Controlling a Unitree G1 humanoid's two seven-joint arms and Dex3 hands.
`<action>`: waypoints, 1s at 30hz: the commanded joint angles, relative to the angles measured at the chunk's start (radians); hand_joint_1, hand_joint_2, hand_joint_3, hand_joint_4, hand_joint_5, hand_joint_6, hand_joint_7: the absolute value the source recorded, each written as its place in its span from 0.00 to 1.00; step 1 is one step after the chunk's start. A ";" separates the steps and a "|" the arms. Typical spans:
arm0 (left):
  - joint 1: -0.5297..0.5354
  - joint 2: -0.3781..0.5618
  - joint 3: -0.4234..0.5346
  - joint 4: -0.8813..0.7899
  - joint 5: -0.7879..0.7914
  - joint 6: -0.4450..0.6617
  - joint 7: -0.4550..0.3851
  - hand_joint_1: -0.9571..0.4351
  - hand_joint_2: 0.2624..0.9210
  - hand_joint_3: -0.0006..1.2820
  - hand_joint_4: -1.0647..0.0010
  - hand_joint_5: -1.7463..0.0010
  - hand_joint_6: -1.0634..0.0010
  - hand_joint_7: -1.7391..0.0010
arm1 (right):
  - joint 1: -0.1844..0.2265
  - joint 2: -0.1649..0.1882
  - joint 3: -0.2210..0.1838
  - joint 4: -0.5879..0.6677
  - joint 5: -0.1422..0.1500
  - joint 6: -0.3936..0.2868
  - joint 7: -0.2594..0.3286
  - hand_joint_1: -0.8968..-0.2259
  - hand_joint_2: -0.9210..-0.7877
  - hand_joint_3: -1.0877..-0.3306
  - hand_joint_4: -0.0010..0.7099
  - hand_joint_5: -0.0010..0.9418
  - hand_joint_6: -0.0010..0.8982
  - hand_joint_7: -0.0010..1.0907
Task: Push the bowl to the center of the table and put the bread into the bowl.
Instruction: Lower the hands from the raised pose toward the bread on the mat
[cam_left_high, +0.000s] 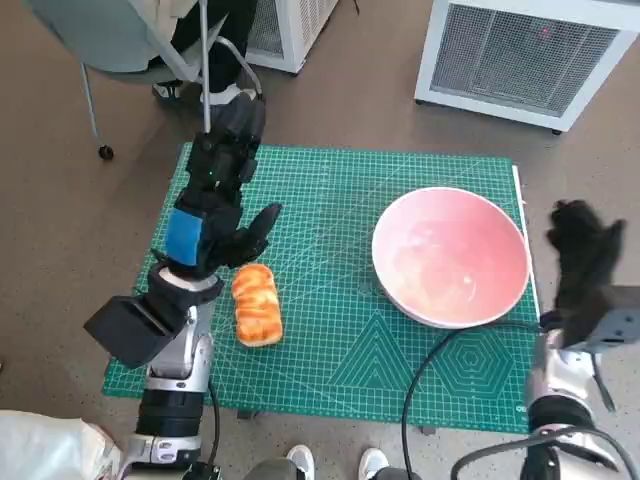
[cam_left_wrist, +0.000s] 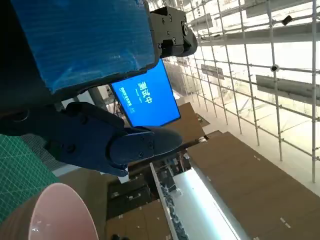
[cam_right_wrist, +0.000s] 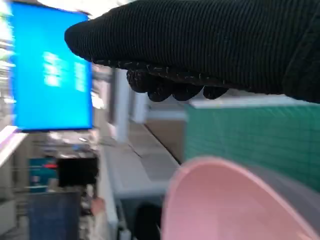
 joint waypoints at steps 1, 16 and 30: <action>0.010 0.011 0.004 -0.018 -0.010 0.005 -0.004 0.38 1.00 0.33 0.90 1.00 1.00 0.76 | 0.001 0.040 -0.005 0.024 0.008 0.080 0.023 0.57 0.00 0.35 0.44 0.00 0.21 0.28; 0.031 0.030 0.012 -0.038 -0.016 0.006 -0.006 0.37 1.00 0.33 0.89 1.00 1.00 0.76 | -0.057 0.121 0.002 0.025 -0.009 0.157 0.054 0.56 0.00 0.37 0.43 0.00 0.25 0.27; 0.059 0.043 0.024 -0.058 -0.009 0.006 0.004 0.38 1.00 0.32 0.88 1.00 1.00 0.75 | -0.125 0.185 0.025 0.025 -0.022 0.178 0.038 0.59 0.00 0.34 0.42 0.01 0.25 0.26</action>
